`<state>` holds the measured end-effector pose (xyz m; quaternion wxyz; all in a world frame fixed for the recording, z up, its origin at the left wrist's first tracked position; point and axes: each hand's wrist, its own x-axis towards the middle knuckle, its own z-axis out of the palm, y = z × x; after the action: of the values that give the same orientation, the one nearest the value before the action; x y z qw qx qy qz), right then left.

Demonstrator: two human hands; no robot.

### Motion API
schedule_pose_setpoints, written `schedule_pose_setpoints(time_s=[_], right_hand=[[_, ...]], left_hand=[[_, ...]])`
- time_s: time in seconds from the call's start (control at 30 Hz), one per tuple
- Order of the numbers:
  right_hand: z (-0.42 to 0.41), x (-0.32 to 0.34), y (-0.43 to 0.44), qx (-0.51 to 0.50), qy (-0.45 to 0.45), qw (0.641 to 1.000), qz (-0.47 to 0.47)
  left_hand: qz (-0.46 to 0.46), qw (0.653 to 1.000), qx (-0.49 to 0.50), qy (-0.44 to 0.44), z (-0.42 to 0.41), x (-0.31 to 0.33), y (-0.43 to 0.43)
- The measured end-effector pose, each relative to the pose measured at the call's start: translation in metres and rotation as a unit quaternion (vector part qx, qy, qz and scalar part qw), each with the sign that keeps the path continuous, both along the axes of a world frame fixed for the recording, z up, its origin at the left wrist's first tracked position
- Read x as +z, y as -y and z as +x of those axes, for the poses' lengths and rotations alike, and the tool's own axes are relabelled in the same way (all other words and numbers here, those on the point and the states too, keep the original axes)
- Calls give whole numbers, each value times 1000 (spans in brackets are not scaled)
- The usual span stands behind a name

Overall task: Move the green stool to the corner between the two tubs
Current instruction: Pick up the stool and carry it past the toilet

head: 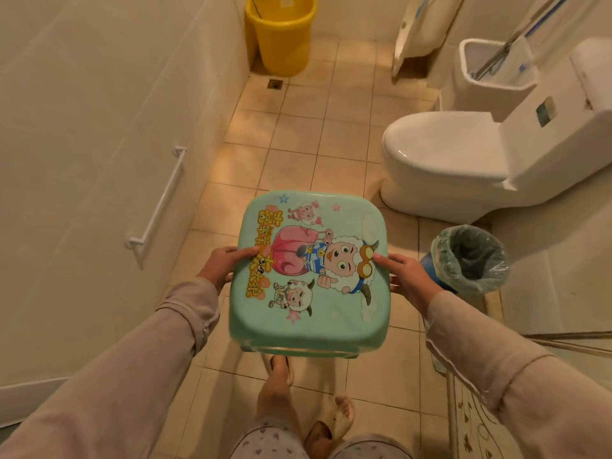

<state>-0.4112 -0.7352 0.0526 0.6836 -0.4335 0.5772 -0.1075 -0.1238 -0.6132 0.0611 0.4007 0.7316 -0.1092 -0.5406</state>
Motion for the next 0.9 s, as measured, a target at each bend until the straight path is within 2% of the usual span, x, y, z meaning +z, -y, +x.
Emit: schedule_pose_setpoints(time_s=[0.47,0.9], right_hand=[[160,0,121,47,-44,998,25],[201,-3,233,33,-47,998,29]], left_hand=[[60,995,-81,5,156,-9,116],[26,995,-96,14,207,-2,243]])
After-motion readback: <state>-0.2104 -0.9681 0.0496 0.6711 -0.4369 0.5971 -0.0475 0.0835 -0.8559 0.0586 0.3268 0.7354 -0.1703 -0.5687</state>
